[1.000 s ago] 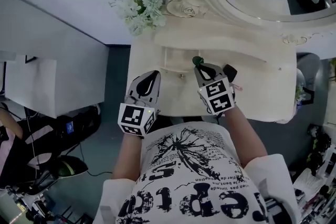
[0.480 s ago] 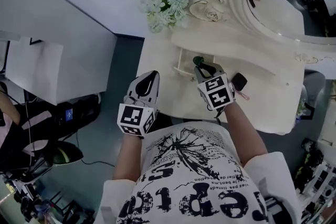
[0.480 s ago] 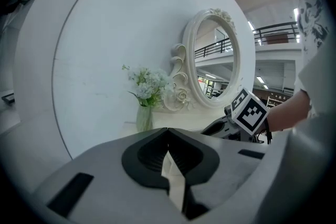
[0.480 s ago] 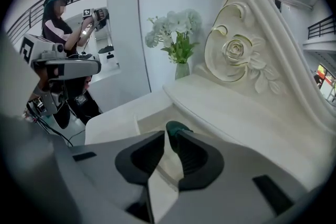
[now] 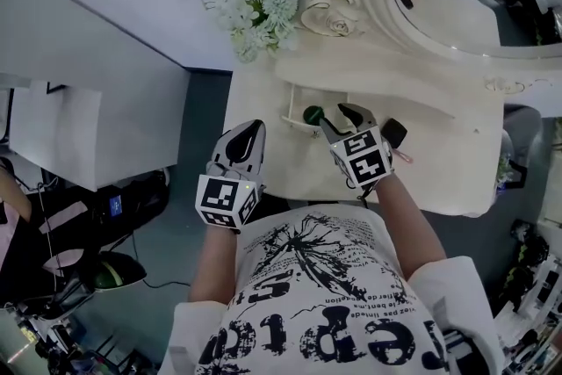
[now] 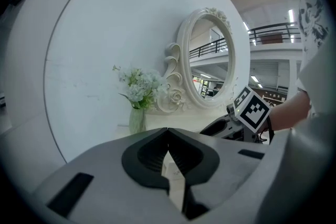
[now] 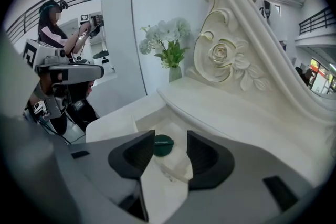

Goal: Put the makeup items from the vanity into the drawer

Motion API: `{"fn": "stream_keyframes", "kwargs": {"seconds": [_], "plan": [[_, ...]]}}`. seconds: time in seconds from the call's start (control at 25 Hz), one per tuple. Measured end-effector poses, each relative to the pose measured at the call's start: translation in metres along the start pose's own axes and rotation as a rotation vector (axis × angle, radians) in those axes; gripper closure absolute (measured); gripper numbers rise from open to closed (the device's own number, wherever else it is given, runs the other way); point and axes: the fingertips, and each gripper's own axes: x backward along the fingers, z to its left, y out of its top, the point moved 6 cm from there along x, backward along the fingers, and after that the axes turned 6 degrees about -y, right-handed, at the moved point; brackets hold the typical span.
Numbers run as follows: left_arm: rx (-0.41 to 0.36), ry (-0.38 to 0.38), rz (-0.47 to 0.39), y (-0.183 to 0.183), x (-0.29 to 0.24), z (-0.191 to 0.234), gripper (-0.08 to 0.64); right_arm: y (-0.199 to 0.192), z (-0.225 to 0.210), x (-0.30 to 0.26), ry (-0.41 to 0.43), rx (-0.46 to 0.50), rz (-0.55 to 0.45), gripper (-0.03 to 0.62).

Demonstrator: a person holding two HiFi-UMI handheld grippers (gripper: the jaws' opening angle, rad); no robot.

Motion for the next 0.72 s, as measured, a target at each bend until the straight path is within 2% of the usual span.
{"fn": "stream_keyframes", "kwargs": {"seconds": [0.2,0.36,0.56,0.72], "plan": [[-0.026,-0.062,-0.001,0.007,-0.02,-0.015,0.54,-0.013,-0.028,0.025,-0.077,-0.066,-0.027,0.4],[-0.056,-0.138,0.006,0.01,-0.043,-0.036,0.54,-0.042,-0.06,0.049,-0.165,-0.14,-0.023,0.393],[-0.086,-0.237,0.022,0.01,-0.075,-0.066,0.54,-0.092,-0.09,0.069,-0.253,-0.213,0.032,0.37],[-0.1,-0.295,0.048,0.005,-0.092,-0.086,0.54,-0.123,-0.099,0.07,-0.273,-0.235,0.082,0.34]]}}
